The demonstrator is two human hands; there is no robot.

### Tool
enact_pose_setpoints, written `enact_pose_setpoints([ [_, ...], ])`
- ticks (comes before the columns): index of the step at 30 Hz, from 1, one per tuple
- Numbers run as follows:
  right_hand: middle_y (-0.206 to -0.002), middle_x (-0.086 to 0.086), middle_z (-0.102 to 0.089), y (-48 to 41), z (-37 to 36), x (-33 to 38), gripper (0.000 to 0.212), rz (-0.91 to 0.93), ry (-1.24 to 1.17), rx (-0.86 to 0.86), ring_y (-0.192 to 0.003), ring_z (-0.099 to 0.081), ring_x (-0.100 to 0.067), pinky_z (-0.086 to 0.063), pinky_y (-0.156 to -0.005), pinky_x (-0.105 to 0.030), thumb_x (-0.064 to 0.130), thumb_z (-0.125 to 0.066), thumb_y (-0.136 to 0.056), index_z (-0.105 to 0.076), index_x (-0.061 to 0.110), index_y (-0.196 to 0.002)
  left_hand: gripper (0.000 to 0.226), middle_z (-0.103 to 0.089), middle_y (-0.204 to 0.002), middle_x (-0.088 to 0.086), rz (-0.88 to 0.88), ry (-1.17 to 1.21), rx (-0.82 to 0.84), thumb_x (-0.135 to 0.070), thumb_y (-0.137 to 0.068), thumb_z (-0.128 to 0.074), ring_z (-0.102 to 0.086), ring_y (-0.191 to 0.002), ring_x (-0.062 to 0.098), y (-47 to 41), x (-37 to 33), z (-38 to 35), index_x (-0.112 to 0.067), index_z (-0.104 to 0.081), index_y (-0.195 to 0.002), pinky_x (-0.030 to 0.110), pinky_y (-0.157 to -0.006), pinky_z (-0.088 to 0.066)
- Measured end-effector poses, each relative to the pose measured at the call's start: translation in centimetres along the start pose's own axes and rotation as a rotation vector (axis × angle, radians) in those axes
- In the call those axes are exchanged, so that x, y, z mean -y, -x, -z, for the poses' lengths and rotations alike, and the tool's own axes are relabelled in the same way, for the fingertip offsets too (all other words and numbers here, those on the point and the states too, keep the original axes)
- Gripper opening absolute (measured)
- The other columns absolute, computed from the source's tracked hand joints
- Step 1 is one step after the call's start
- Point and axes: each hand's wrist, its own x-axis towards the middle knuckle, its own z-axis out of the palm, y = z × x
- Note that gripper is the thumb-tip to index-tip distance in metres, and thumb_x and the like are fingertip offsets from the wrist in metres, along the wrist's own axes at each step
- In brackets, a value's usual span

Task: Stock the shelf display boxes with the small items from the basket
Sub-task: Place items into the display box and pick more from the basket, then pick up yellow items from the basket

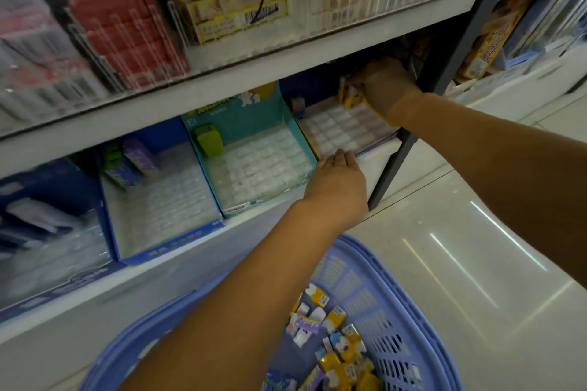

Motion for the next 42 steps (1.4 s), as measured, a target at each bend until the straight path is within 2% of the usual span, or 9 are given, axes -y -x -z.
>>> enact_pose_setpoints([
  [5, -0.143, -0.021, -0.040, 2.5, 1.6, 1.5, 0.046, 0.077, 0.284, 0.062, -0.129, -0.040, -0.036, -0.035, -0.107, -0.041, 0.004, -0.040, -0.097, -0.034, 0.004, -0.143, 0.052, -0.026, -0.155, 0.009, -0.077, 0.428, -0.249, -0.022, -0.100, -0.042, -0.025, -0.141, 0.020, 3.0, 0.3, -0.2, -0.007, -0.026, -0.147, 0.025, -0.112, -0.019],
  [9, -0.082, -0.015, -0.062, 8.1, 3.6, 4.2, 0.021, 0.308, 0.133, 0.034, -0.084, -0.059, -0.034, -0.046, -0.073, -0.038, 0.012, -0.046, -0.091, -0.062, 0.000, -0.086, 0.024, -0.068, -0.106, 0.003, -0.029, 0.735, -0.424, -0.020, -0.100, -0.043, -0.061, -0.094, 0.016, 9.1, 1.8, -4.4, -0.012, -0.065, -0.100, 0.028, -0.082, -0.047],
  [13, -0.071, 0.011, -0.056, 14.7, 2.5, 9.6, 0.009, 0.511, -0.001, 0.497, -0.068, -0.053, -0.014, -0.038, -0.054, -0.020, 0.024, -0.056, -0.091, -0.063, 0.020, -0.087, 0.029, -0.067, -0.098, 0.005, 0.245, 0.744, -0.177, -0.022, -0.101, -0.040, -0.061, -0.086, 0.019, 14.1, 5.2, -12.7, -0.007, -0.062, -0.088, 0.033, -0.079, -0.048],
  [17, -0.095, -0.018, -0.069, 19.1, -5.4, 13.7, 0.025, 0.507, -0.056, 0.784, -0.063, -0.058, -0.018, -0.038, -0.049, -0.012, 0.022, -0.060, -0.090, -0.067, 0.004, -0.107, 0.019, -0.046, -0.076, 0.011, 0.369, 0.561, 0.220, -0.017, -0.099, -0.036, -0.043, -0.063, 0.021, 17.2, 8.1, -21.2, -0.012, -0.048, -0.085, 0.031, -0.060, -0.031],
  [21, -0.119, -0.016, -0.062, 23.9, -14.2, 14.1, 0.050, 0.322, 0.070, 1.061, -0.098, -0.061, -0.029, -0.050, -0.083, -0.034, 0.024, -0.062, -0.091, -0.048, -0.002, -0.131, 0.052, -0.045, -0.131, 0.012, 0.342, 0.540, 0.599, -0.029, -0.098, -0.047, -0.048, -0.121, 0.032, 20.0, 8.7, -26.1, -0.017, -0.030, -0.146, 0.035, -0.081, -0.040],
  [26, -0.106, -0.013, -0.053, 27.4, -19.8, 12.2, 0.083, 0.138, 0.134, 1.188, -0.080, -0.052, -0.027, -0.045, -0.070, -0.036, 0.041, -0.067, -0.085, -0.024, 0.001, -0.144, 0.069, 0.011, -0.159, 0.009, 0.202, 0.409, 0.711, -0.028, -0.095, -0.051, -0.004, -0.146, 0.035, 21.0, 6.9, -27.7, -0.022, -0.013, -0.152, 0.053, -0.108, -0.032],
  [31, -0.129, -0.021, -0.051, 28.3, -22.7, 11.5, 0.087, -0.108, -0.059, 0.970, -0.104, -0.057, -0.033, -0.046, -0.081, -0.034, 0.035, -0.077, -0.075, -0.030, -0.003, -0.138, 0.046, -0.047, -0.119, 0.022, 0.208, 0.410, 0.826, -0.027, -0.097, -0.045, -0.050, -0.104, 0.036, 20.1, 6.8, -26.8, -0.012, -0.040, -0.140, 0.050, -0.096, -0.043],
  [37, -0.062, -0.003, -0.040, 28.6, -23.9, 11.4, 0.041, 0.027, 0.015, 1.197, -0.055, -0.040, -0.014, -0.039, -0.064, -0.028, 0.047, -0.055, -0.091, -0.043, 0.016, -0.066, 0.019, -0.056, -0.088, 0.012, 0.384, 0.661, 0.422, -0.022, -0.096, -0.047, -0.051, -0.073, 0.025, 19.0, 6.1, -25.8, -0.007, -0.059, -0.094, 0.036, -0.061, -0.041],
  [42, -0.086, -0.004, -0.056, 26.3, -20.5, 13.2, 0.026, 0.173, -0.056, 1.184, -0.066, -0.050, -0.017, -0.046, -0.076, -0.035, 0.037, -0.063, -0.088, -0.062, 0.012, -0.095, 0.038, -0.052, -0.061, 0.010, 0.584, 1.071, 0.248, -0.031, -0.090, -0.056, -0.050, -0.057, 0.024, 17.2, 5.4, -24.5, -0.010, -0.049, -0.060, 0.030, -0.055, -0.038],
])
